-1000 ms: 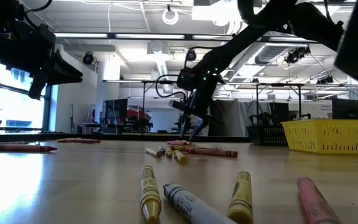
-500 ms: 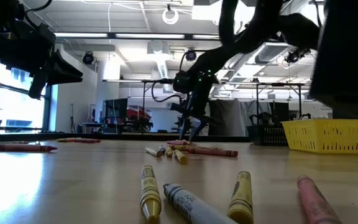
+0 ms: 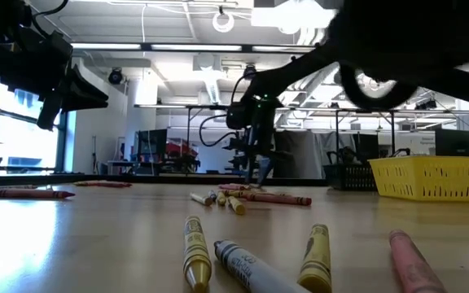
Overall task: Sort crayons
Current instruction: Put the red crayon into the yellow bin
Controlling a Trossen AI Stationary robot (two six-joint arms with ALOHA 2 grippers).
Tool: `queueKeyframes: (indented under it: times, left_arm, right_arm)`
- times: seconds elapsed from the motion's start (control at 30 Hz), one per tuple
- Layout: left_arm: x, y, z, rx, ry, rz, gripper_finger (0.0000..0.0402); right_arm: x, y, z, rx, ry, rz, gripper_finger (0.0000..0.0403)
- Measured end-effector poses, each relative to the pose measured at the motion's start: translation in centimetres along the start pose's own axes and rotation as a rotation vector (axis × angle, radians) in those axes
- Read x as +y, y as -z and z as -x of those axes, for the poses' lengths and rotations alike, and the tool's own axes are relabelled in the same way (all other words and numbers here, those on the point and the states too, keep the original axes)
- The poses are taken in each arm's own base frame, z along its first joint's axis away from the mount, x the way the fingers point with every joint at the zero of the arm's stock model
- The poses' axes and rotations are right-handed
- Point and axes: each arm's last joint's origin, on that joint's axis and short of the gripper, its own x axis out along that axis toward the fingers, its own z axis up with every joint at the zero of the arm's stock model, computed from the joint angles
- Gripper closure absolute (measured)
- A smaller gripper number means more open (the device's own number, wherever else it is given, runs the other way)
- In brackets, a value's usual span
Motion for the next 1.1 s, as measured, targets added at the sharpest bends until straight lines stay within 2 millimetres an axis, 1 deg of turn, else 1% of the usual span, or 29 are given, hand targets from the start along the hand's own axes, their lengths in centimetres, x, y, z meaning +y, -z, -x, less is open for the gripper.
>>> queueKeyframes:
  times: [0.1, 0.33, 0.57, 0.73, 0.9, 1.1]
  left_arm:
    - [0.0, 0.0, 0.0, 0.001, 0.0, 0.0, 0.0324]
    - [0.0, 0.0, 0.0, 0.001, 0.0, 0.0, 0.0324]
    - [0.0, 0.0, 0.0, 0.0, 0.0, 0.0, 0.0324]
    - [0.0, 0.0, 0.0, 0.0, 0.0, 0.0, 0.0324]
    - [0.0, 0.0, 0.0, 0.0, 0.0, 0.0, 0.0324]
    - [0.0, 0.0, 0.0, 0.0, 0.001, 0.0, 0.0324]
  right_arm:
    - [-0.5, 0.2, 0.1, 0.02, 0.06, 0.022, 0.0288]
    - [-1.2, 0.8, 0.2, 0.095, 0.113, 0.076, 0.0326]
    - [-1.3, 1.1, 0.2, 0.119, 0.121, 0.14, 0.0351]
    - [-1.2, 1.1, 0.2, 0.125, 0.101, 0.183, 0.0391]
    - [-1.3, 1.0, 0.1, 0.15, 0.029, 0.226, 0.0391]
    - [-0.8, 1.1, 0.2, 0.173, -0.051, 0.28, 0.0397]
